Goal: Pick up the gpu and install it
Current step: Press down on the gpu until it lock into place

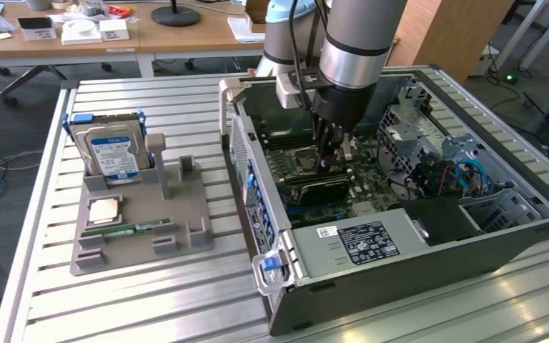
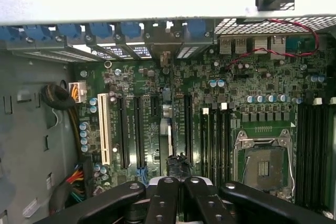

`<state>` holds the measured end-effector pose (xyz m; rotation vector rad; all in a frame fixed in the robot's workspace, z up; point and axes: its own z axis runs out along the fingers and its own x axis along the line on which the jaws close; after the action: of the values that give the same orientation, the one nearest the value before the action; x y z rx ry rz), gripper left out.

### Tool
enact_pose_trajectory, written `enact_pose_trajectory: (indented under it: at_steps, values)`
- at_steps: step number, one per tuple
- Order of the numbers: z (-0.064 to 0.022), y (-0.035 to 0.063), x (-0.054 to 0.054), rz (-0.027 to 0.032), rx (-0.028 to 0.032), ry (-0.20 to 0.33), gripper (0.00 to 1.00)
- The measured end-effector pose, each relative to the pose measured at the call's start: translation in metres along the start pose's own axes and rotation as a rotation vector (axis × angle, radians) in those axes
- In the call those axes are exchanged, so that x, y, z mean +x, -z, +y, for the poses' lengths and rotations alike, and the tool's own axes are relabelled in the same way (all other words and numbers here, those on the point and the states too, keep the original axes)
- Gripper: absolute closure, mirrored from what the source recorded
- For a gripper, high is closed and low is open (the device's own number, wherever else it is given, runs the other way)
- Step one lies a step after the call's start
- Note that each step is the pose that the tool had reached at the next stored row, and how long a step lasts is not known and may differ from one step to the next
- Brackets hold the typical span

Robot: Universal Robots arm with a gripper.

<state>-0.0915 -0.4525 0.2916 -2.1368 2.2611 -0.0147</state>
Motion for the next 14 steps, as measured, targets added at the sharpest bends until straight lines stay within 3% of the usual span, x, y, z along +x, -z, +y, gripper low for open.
enact_pose_trajectory:
  at_steps: [14]
  values:
    - [0.0000,-0.0042,0.0022,0.0000,-0.0001,0.000,0.89]
